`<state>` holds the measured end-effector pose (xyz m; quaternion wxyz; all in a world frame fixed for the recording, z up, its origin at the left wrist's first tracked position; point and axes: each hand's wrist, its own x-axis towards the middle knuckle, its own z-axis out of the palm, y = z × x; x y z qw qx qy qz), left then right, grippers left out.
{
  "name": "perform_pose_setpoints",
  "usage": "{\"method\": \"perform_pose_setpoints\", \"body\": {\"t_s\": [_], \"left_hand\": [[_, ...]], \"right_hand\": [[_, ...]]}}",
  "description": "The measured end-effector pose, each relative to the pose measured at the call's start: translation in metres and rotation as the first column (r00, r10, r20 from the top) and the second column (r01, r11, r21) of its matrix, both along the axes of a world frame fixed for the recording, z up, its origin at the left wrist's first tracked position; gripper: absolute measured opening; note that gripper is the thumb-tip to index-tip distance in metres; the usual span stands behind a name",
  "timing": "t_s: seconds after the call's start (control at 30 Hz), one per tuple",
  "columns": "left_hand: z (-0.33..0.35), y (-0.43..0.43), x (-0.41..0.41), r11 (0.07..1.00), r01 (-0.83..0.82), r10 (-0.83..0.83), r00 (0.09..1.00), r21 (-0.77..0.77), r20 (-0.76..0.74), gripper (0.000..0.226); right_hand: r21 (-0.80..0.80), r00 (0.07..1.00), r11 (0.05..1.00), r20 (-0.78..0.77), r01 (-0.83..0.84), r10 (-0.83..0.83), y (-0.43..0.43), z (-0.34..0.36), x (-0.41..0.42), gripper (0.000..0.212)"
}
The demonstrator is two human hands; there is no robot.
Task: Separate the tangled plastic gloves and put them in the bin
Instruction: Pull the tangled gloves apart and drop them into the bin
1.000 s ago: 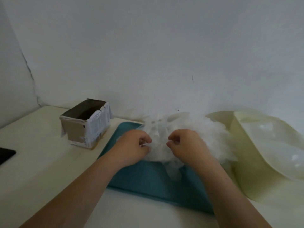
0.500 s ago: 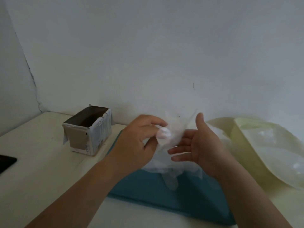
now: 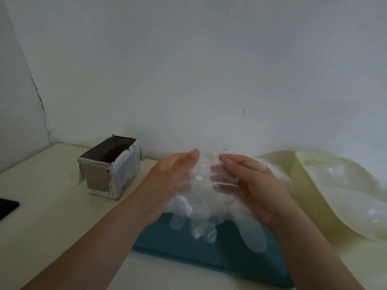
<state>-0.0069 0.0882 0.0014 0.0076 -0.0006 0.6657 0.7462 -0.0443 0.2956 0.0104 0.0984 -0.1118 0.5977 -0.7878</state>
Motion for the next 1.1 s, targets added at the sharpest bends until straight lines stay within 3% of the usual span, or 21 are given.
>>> {"method": "perform_pose_setpoints", "body": {"t_s": [0.07, 0.17, 0.3, 0.37, 0.43, 0.5, 0.6, 0.67, 0.77, 0.87, 0.97, 1.1], "left_hand": [[-0.001, 0.003, 0.005, 0.995, 0.061, -0.065, 0.997, -0.079, -0.046, 0.041], [-0.003, 0.004, 0.004, 0.997, -0.054, 0.049, 0.995, -0.056, -0.091, 0.016], [-0.004, -0.012, -0.007, 0.976, -0.22, 0.218, 0.973, -0.014, -0.078, 0.011], [-0.005, -0.023, -0.011, 0.957, -0.276, 0.267, 0.959, -0.095, -0.096, 0.012], [-0.004, -0.031, -0.011, 0.961, -0.236, 0.224, 0.97, -0.143, -0.094, 0.014], [-0.001, -0.033, -0.009, 0.987, -0.111, 0.106, 0.993, -0.115, -0.042, 0.016], [-0.001, -0.024, -0.006, 0.998, 0.019, -0.019, 1.0, -0.063, 0.004, 0.023], [-0.004, -0.017, -0.006, 0.999, 0.015, -0.014, 0.999, -0.04, 0.029, 0.029], [-0.009, -0.016, -0.006, 0.996, 0.041, -0.04, 0.999, -0.084, 0.015, 0.033], [-0.011, -0.017, -0.003, 0.972, 0.1, -0.103, 0.995, -0.213, -0.006, 0.022], [-0.011, -0.014, -0.003, 0.943, 0.043, -0.054, 0.998, -0.331, -0.025, 0.016], [-0.016, -0.032, -0.013, 0.868, -0.154, 0.117, 0.987, -0.471, -0.108, 0.015]], "right_hand": [[0.018, 0.999, 1.0, -0.045, -0.011, 0.012, -0.003, -0.002, 0.002, 0.018], [0.015, 1.0, 1.0, -0.001, 0.016, -0.016, -0.009, -0.006, 0.004, 0.017], [0.096, 0.991, 0.988, 0.038, 0.123, -0.127, -0.009, -0.009, 0.0, 0.012], [0.174, 0.972, 0.956, -0.044, 0.236, -0.232, -0.006, -0.009, -0.001, 0.015], [0.272, 0.917, 0.888, -0.257, 0.372, -0.306, -0.002, -0.005, -0.001, 0.024], [0.374, 0.903, 0.868, -0.395, 0.327, -0.17, 0.001, 0.003, 0.004, 0.04], [0.464, 0.963, 0.886, -0.239, 0.0, 0.125, 0.0, 0.01, 0.011, 0.073], [0.433, 0.971, 0.893, -0.135, -0.122, 0.198, -0.004, 0.005, 0.012, 0.062], [0.339, 0.993, 0.94, -0.085, -0.049, 0.082, -0.008, -0.005, 0.009, 0.033], [0.25, 0.999, 0.968, -0.03, -0.024, 0.032, -0.008, -0.007, 0.006, 0.023], [0.229, 0.993, 0.966, -0.041, 0.121, -0.115, -0.012, -0.009, 0.003, 0.012], [0.38, 0.936, 0.857, -0.191, 0.349, -0.297, -0.011, -0.017, -0.003, 0.015]]}}
